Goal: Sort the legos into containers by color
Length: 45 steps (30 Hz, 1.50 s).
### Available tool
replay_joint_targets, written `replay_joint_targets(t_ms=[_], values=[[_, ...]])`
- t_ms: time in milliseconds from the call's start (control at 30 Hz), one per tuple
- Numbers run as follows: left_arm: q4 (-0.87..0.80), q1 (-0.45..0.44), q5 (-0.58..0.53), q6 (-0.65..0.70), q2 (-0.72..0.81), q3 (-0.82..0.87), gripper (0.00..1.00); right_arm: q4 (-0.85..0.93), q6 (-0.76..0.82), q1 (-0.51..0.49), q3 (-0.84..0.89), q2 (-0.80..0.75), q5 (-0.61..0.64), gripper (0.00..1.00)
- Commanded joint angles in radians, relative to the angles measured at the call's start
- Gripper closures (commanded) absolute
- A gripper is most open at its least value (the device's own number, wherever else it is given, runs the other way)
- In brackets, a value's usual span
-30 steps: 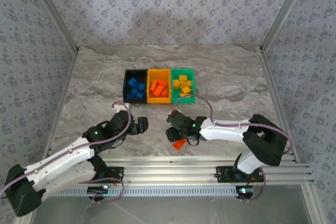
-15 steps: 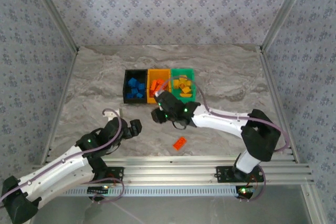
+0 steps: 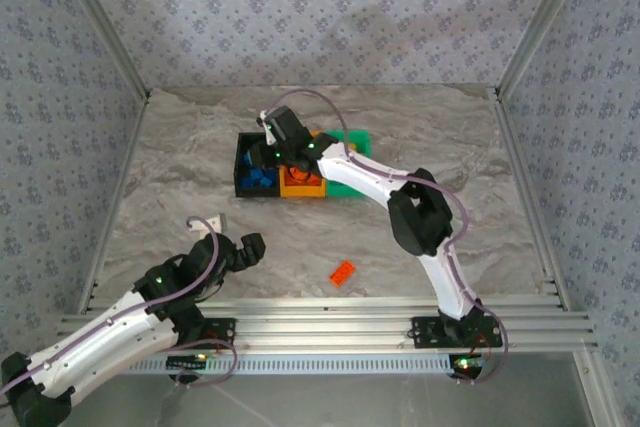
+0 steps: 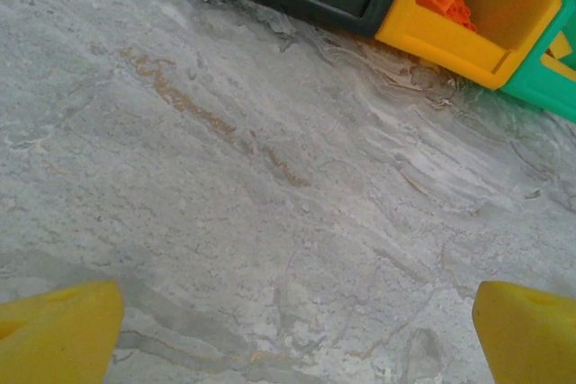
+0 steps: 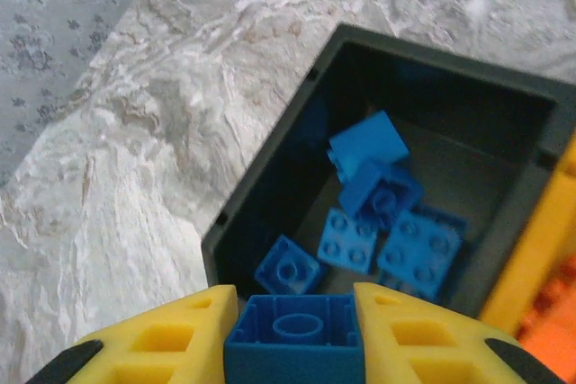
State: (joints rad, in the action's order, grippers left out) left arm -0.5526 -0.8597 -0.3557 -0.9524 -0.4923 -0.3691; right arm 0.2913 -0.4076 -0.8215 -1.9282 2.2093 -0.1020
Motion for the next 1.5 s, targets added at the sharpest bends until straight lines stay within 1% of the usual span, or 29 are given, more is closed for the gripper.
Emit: replay_joint_targets(t_ms=[0,67,133,200,333,500,567,667,767,867,1033,1167,1300,1367,1467], values=[[-0.012,-0.008,0.011,-0.006,0.006,0.003,0.01,0.08,-0.018,0.009,-0.129,0.065,-0.053,0.53],[-0.012,-0.01,0.012,0.001,0.006,-0.003,0.01,0.078,-0.027,0.015,-0.152,0.072,-0.057,0.35],[-0.005,-0.011,0.015,0.009,0.004,-0.006,0.01,0.06,-0.029,0.019,-0.13,0.041,-0.056,0.31],[0.017,-0.012,0.032,0.029,-0.005,-0.012,0.01,0.025,-0.027,0.023,-0.069,-0.016,-0.039,0.29],[0.074,-0.029,0.064,0.074,-0.081,-0.045,0.01,-0.062,-0.06,0.04,0.136,-0.187,0.015,0.28],[0.184,-0.1,0.093,0.172,-0.283,-0.13,0.01,-0.147,-0.13,0.074,0.453,-0.457,0.09,0.27],[0.224,-0.144,0.103,0.228,-0.393,-0.179,0.01,-0.149,-0.152,0.092,0.579,-0.56,0.114,0.26],[0.271,-0.204,0.154,0.316,-0.559,-0.261,0.0,-0.125,-0.177,0.115,0.744,-0.705,0.153,0.26],[0.26,-0.268,0.201,0.394,-0.718,-0.353,0.01,-0.105,-0.192,0.139,0.904,-0.843,0.169,0.25],[0.24,-0.338,0.21,0.452,-0.838,-0.43,0.01,-0.079,-0.199,0.154,1.028,-0.969,0.188,0.25],[0.231,-0.398,0.228,0.506,-0.985,-0.515,0.05,-0.028,-0.214,0.187,1.175,-1.156,0.206,0.24],[0.218,-0.406,0.226,0.538,-1.095,-0.585,0.09,0.005,-0.259,0.203,1.234,-1.268,0.21,0.23],[0.195,-0.407,0.242,0.566,-1.182,-0.65,0.16,0.045,-0.275,0.208,1.248,-1.327,0.229,0.23],[0.182,-0.406,0.258,0.572,-1.222,-0.674,0.22,0.064,-0.275,0.209,1.249,-1.349,0.227,0.23],[0.16,-0.406,0.262,0.572,-1.266,-0.691,0.28,0.072,-0.271,0.215,1.249,-1.372,0.222,0.23]])
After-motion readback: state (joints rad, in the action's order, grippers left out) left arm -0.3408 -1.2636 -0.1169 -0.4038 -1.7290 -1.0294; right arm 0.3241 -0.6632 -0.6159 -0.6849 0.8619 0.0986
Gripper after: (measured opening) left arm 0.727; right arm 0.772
